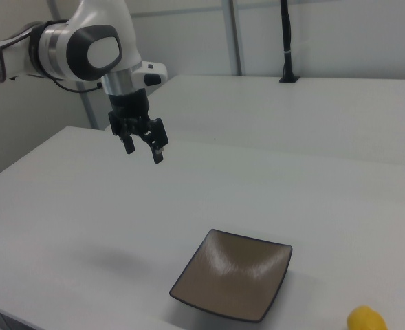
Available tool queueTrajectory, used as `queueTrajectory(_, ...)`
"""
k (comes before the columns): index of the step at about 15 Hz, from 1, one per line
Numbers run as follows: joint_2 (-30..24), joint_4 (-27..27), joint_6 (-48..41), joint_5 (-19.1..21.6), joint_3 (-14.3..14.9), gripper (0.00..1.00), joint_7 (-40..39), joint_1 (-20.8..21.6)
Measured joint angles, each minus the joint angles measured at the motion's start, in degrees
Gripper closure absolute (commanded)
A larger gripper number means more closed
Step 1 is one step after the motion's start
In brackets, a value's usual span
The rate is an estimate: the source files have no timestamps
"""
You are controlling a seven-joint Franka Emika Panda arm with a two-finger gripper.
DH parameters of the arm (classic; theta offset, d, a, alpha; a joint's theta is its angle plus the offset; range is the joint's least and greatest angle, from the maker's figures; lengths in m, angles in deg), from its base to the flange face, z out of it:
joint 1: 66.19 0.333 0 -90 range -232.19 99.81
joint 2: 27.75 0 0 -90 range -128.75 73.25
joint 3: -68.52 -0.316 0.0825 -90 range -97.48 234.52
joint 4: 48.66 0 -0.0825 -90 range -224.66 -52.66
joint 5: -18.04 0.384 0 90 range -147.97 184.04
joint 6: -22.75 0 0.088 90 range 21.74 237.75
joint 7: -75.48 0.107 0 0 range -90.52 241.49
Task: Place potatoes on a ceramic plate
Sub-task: 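Move the open gripper over the yellow potato beside the plate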
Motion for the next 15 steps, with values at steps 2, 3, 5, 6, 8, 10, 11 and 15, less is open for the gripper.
queueTrajectory(2,0.0,0.0,0.0,0.0,0.1,0.00,0.0,0.0)
queueTrajectory(3,0.0,0.0,0.0,0.0,0.4,0.00,0.0,-0.1)
queueTrajectory(5,0.0,0.0,0.0,0.0,0.8,0.00,0.0,-0.2)
queueTrajectory(6,0.0,0.0,0.0,0.0,0.8,0.00,0.0,-0.4)
queueTrajectory(8,0.0,0.0,0.0,0.0,0.8,0.00,0.0,-0.5)
queueTrajectory(10,0.0,0.0,0.0,0.0,0.8,0.00,-1.0,-0.6)
queueTrajectory(11,0.0,0.0,0.0,0.0,0.8,0.00,-2.4,-0.7)
queueTrajectory(15,0.4,-0.2,0.3,-0.6,1.4,0.00,-15.4,-2.8)
